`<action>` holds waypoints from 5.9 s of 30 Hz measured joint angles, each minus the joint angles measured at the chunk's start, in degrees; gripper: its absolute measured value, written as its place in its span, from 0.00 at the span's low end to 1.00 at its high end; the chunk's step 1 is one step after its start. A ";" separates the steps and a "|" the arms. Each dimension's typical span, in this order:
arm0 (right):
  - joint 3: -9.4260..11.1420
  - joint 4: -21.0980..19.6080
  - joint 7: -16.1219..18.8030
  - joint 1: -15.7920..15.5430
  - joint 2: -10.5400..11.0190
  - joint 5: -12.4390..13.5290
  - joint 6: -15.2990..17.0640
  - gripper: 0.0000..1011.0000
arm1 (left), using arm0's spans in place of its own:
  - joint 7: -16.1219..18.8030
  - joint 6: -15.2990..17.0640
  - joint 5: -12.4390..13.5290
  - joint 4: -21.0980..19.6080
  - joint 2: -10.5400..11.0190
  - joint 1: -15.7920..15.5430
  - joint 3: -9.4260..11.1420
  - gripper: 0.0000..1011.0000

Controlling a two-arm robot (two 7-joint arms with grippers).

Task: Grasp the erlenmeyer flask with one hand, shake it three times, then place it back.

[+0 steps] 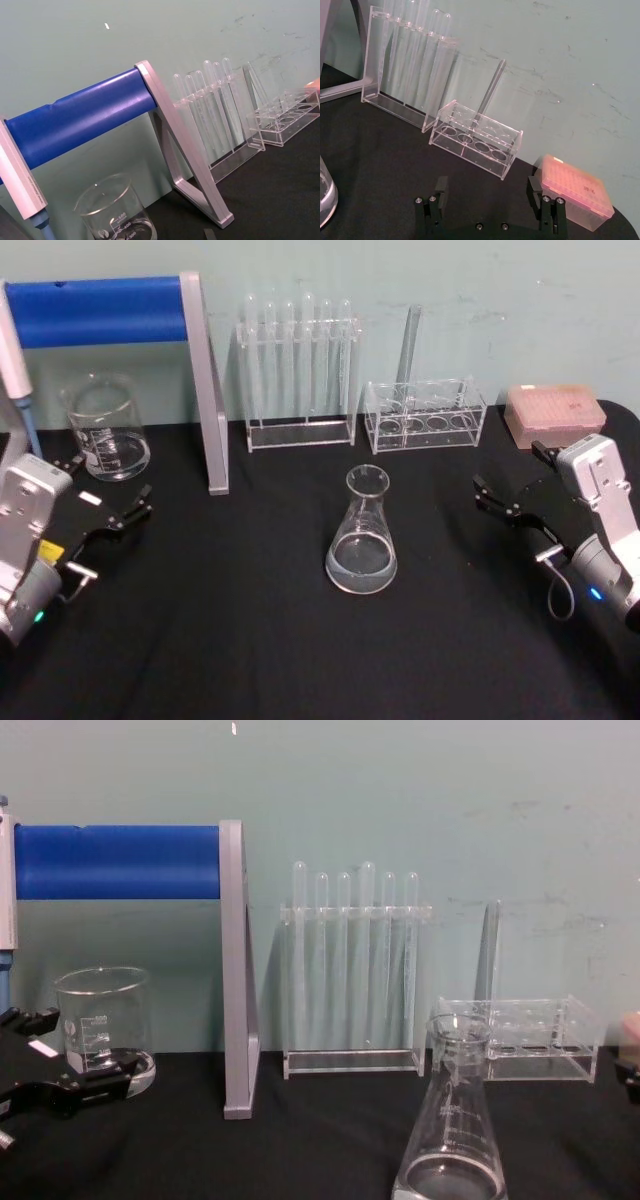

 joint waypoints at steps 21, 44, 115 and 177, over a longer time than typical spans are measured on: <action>2.61 -2.85 3.70 -2.34 0.27 2.50 0.50 0.99 | 0.00 0.00 0.00 0.00 0.00 0.00 0.00 0.99; 5.63 -15.07 15.38 -12.10 2.39 10.61 2.29 0.99 | 0.00 0.00 0.00 0.00 0.00 0.00 0.00 0.99; 3.82 -0.89 22.95 0.52 -16.33 2.27 5.95 0.99 | 0.00 0.00 0.00 0.00 0.00 0.00 0.00 0.99; 6.83 -6.45 21.67 0.42 -16.14 3.34 7.58 0.44 | 0.00 0.00 0.00 0.00 0.00 0.00 0.00 0.99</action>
